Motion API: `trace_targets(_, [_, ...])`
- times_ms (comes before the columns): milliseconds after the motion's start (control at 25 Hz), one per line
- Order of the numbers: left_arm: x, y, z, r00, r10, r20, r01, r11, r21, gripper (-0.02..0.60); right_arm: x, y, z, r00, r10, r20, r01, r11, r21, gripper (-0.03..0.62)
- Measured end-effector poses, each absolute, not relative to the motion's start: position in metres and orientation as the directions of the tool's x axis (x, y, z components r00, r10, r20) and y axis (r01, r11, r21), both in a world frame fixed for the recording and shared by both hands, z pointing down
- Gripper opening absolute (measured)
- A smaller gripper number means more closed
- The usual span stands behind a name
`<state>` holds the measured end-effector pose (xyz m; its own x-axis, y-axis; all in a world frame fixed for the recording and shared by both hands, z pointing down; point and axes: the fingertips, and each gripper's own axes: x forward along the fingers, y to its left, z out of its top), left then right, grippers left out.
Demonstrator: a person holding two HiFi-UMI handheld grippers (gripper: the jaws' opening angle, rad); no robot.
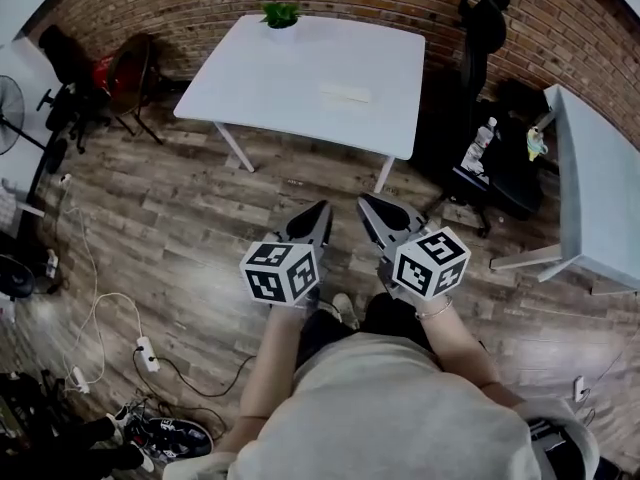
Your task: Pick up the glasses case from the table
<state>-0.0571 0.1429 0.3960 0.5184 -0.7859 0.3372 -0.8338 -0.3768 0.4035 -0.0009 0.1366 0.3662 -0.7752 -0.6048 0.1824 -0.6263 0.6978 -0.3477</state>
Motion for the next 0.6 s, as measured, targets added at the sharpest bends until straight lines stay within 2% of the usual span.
trace_targets(160, [-0.061,0.126,0.403,0.544,-0.77,0.334,-0.815,-0.391,0.427,0.012,0.0,0.114,0.374,-0.761,-0.613,0.21,-0.645,0.682,-0.345,-0.002])
trace_targets(360, [-0.063,0.104,0.404,0.591,-0.74,0.32,-0.785,-0.436,0.44,0.012,-0.013,0.087,0.374,-0.817,-0.552,0.168,-0.566,0.708,-0.422,-0.002])
trace_targets(600, [-0.085,0.055,0.409,0.558,-0.761,0.33,-0.809,-0.411,0.42,0.012,-0.028,0.029,0.376,-0.836,-0.53,0.141,-0.532,0.721,-0.444,-0.002])
